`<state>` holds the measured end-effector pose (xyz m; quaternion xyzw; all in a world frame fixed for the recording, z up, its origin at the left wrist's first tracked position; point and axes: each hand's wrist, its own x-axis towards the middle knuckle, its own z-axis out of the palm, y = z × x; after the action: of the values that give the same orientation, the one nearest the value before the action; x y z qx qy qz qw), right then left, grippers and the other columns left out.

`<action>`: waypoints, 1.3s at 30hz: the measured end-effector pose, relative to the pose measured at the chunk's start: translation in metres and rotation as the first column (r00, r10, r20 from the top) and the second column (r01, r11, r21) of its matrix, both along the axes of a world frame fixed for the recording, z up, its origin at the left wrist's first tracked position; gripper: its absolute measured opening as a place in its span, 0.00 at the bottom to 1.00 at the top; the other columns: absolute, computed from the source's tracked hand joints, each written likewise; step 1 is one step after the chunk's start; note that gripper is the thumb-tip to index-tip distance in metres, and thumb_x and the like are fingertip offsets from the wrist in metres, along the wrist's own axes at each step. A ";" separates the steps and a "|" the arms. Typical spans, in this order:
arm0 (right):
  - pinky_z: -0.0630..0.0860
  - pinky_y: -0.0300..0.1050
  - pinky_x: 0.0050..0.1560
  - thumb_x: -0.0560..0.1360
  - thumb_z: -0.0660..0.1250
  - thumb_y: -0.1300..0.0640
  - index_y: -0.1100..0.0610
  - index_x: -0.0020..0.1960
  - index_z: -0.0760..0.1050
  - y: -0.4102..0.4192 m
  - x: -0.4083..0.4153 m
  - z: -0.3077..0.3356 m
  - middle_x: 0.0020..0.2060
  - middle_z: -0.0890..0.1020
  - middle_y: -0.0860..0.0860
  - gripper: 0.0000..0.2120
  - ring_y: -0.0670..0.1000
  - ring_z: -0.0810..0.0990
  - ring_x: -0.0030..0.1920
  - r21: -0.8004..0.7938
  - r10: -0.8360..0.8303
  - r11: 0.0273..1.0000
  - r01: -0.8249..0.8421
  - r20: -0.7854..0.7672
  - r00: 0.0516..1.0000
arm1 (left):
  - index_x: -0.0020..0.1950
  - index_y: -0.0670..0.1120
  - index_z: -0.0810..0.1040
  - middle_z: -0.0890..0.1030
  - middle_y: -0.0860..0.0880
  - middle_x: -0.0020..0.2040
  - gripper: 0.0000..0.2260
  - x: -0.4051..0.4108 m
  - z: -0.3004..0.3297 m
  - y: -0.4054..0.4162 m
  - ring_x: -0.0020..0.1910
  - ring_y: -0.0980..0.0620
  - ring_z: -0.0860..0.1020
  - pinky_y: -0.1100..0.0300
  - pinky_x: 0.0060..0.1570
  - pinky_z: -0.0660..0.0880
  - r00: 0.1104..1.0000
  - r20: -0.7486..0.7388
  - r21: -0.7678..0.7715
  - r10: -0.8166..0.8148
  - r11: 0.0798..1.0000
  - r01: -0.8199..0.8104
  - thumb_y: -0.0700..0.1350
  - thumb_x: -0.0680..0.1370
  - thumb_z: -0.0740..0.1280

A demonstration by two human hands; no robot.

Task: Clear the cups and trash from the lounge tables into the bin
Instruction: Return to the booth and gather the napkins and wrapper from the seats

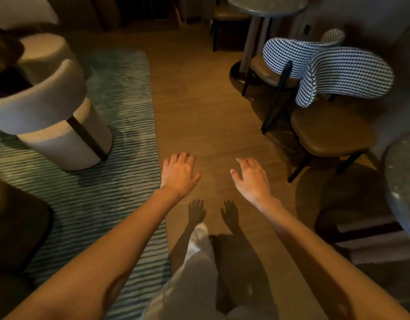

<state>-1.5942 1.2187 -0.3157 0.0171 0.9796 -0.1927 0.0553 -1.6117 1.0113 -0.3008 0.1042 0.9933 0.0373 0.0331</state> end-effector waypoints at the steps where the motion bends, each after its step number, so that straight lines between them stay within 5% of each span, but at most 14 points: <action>1: 0.62 0.52 0.72 0.81 0.56 0.47 0.56 0.74 0.64 0.001 -0.030 -0.002 0.71 0.69 0.55 0.24 0.56 0.61 0.74 0.005 0.003 1.000 -0.003 -0.001 1.000 | 0.71 0.48 0.65 0.70 0.46 0.68 0.25 -0.028 0.000 0.002 0.67 0.44 0.66 0.49 0.65 0.64 1.000 -0.017 0.004 0.008 1.000 -0.008 0.57 0.77 0.60; 25: 0.68 0.51 0.68 0.80 0.60 0.50 0.60 0.70 0.69 0.087 -0.689 0.009 0.64 0.75 0.57 0.22 0.57 0.70 0.67 0.048 0.208 0.978 -0.203 -0.195 0.958 | 0.71 0.48 0.65 0.67 0.47 0.71 0.23 -0.653 0.004 0.096 0.69 0.45 0.63 0.51 0.64 0.62 0.994 -0.010 0.030 0.110 0.994 -0.109 0.55 0.78 0.60; 39: 0.67 0.51 0.67 0.81 0.57 0.50 0.61 0.70 0.69 0.040 -1.051 -0.004 0.64 0.75 0.56 0.22 0.56 0.69 0.68 0.124 0.360 0.931 -0.345 -0.143 0.922 | 0.70 0.48 0.66 0.68 0.46 0.70 0.23 -0.995 -0.004 0.046 0.68 0.44 0.65 0.49 0.65 0.63 0.964 -0.035 0.067 0.264 0.963 -0.261 0.55 0.78 0.60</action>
<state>-2.6455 1.2587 -0.3196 -0.1727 0.9759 -0.1329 0.0079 -2.6064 1.0570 -0.3044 -0.0268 0.9972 0.0698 0.0031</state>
